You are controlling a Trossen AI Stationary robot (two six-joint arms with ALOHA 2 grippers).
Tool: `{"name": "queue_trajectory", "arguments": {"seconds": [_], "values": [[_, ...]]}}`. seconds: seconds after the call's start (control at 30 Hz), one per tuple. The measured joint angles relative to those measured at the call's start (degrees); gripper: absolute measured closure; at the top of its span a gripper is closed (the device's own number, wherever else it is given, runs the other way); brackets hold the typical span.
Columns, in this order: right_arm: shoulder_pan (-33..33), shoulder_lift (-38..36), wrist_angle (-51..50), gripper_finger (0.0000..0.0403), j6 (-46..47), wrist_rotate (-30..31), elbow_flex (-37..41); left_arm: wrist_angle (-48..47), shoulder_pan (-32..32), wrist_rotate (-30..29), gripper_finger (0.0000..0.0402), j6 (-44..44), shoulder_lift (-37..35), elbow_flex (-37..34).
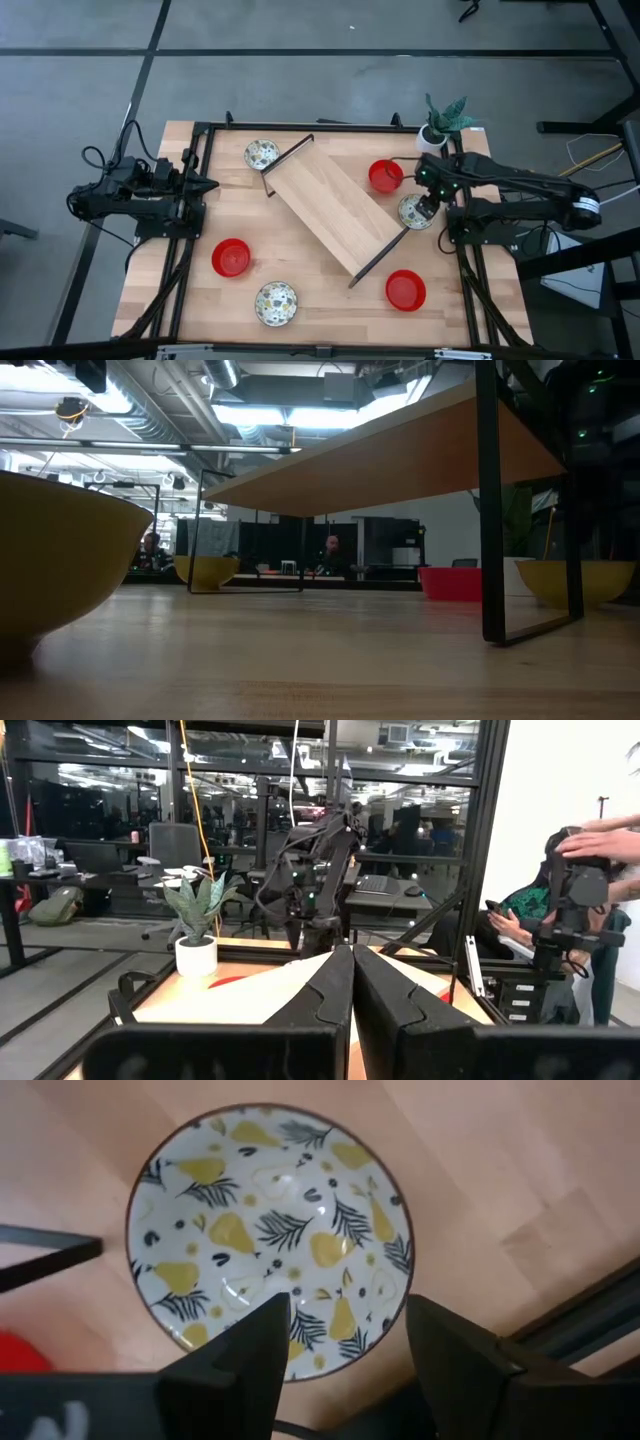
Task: Pick & Place Mini bowls
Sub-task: Put the middle white patterned bowl on the shelf
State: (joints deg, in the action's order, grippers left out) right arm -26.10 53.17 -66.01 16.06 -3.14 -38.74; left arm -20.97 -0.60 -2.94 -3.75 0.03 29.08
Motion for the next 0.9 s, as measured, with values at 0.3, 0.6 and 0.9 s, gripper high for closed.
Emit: {"name": "queue_trajectory", "arguments": {"seconds": [0.3,0.6,0.9], "values": [[-3.84,4.39,4.93,0.0202,0.03,-2.11,0.00,0.00,0.00,0.00,0.0398,0.00,0.02,0.02],[-5.40,7.85,5.43,0.0202,-3.11,-6.02,-0.11,0.00,0.00,0.00,0.0398,0.00,0.00,0.00],[-5.66,8.24,6.80,0.0202,-7.90,-3.98,-3.41,0.00,-0.01,0.00,0.0398,0.00,0.01,0.01]]}}
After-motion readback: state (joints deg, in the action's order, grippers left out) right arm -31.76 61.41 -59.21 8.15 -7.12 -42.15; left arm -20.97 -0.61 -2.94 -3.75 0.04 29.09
